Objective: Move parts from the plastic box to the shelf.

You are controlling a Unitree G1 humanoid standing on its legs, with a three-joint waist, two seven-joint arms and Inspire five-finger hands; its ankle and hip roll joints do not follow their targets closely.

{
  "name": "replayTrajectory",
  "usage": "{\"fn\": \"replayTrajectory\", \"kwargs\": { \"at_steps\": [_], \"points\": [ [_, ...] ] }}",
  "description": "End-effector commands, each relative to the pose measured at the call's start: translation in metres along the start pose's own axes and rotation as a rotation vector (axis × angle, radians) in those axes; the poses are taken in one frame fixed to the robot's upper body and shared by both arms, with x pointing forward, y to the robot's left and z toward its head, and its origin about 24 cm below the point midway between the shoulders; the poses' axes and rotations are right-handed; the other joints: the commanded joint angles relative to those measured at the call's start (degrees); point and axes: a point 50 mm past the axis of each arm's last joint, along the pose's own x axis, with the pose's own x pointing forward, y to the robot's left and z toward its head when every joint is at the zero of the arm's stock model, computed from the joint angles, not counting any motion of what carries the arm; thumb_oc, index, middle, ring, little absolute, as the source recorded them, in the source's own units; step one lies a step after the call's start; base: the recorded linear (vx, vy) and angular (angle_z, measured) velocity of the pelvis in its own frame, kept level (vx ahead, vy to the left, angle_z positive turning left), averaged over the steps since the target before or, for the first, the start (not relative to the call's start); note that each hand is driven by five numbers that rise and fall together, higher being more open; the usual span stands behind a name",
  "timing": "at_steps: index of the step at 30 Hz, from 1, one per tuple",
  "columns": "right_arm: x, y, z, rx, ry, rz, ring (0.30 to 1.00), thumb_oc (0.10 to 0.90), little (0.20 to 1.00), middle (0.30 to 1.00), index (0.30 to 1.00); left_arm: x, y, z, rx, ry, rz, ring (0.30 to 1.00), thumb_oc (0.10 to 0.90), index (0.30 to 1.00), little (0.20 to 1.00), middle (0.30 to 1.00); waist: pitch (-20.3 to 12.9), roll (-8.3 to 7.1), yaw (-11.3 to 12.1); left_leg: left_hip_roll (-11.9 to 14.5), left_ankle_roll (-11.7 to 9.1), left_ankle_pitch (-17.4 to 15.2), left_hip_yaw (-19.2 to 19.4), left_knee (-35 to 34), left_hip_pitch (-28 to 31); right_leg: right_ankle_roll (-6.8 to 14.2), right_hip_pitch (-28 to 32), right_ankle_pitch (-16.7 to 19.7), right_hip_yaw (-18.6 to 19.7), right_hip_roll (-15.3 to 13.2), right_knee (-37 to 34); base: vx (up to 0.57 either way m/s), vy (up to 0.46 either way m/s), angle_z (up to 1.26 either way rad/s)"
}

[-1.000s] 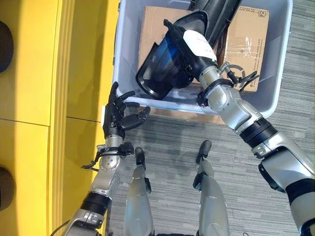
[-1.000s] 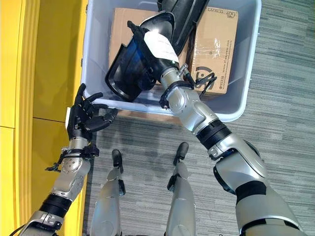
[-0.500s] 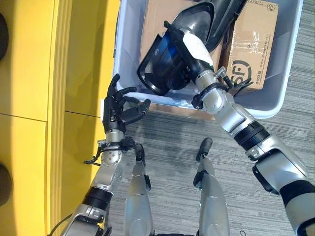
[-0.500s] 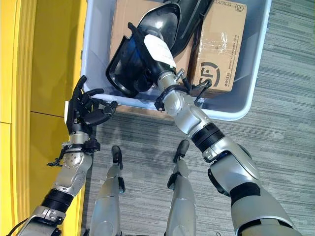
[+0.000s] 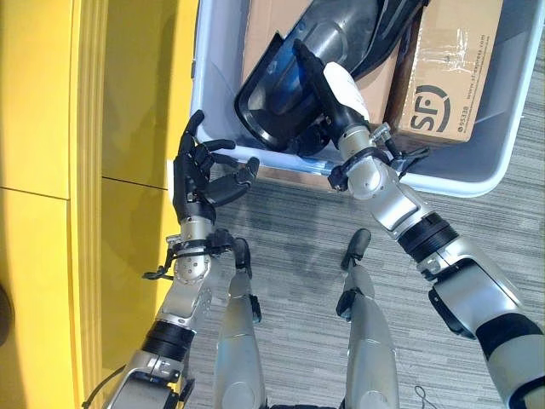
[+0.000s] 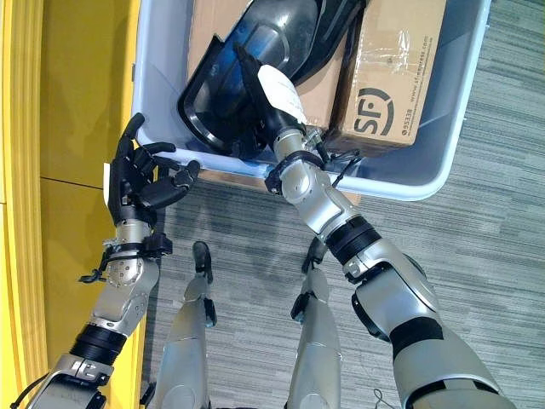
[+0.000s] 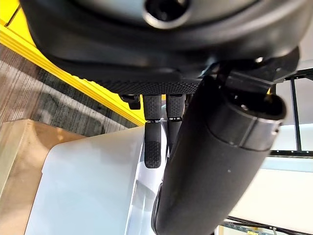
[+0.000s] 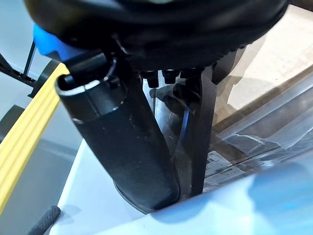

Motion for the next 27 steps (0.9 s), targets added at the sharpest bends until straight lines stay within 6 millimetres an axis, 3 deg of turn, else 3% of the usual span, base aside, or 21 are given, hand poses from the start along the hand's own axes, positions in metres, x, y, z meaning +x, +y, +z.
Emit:
{"fn": "replayTrajectory", "kwargs": {
  "at_steps": [1,11,21,27],
  "points": [
    [0.023,-0.037,0.044,0.033,-0.149,-0.133,1.000,0.900,1.000,1.000,1.000,-0.022,0.002,-0.037,0.090,0.198,-0.021,1.000,0.900,1.000,1.000,1.000,-0.24,0.61,0.14,0.97,0.63,2.53,4.47,-3.03,0.53,6.16,0.64,-8.39,6.52,-4.21,10.91,0.00,0.000,0.00],
    [0.037,-0.059,0.060,0.006,-0.168,-0.188,1.000,0.900,1.000,1.000,1.000,-0.021,0.005,-0.029,0.071,0.164,-0.015,1.000,0.900,1.000,1.000,1.000,-0.24,0.75,0.75,0.42,0.64,2.72,4.31,-3.69,-1.85,6.51,-1.65,-7.81,6.31,-4.51,10.31,0.00,0.000,0.00],
    [0.048,-0.086,0.071,-0.214,-0.185,-0.212,1.000,0.900,1.000,1.000,1.000,-0.021,0.009,-0.024,0.041,0.136,-0.002,1.000,0.900,1.000,1.000,1.000,-0.24,0.77,1.91,-0.28,0.82,2.47,3.66,-3.93,-3.40,6.81,-2.32,-7.77,5.69,-4.92,10.36,0.03,0.004,0.03],
    [0.050,-0.089,0.075,-0.352,-0.202,-0.189,1.000,0.900,1.000,1.000,1.000,-0.023,0.014,-0.022,0.035,0.129,0.006,1.000,0.900,1.000,1.000,1.000,-0.24,0.52,2.32,-0.40,0.83,2.61,3.42,-4.27,-3.69,6.84,-2.55,-7.94,5.44,-4.93,10.50,0.02,-0.001,0.01]
  ]
}}
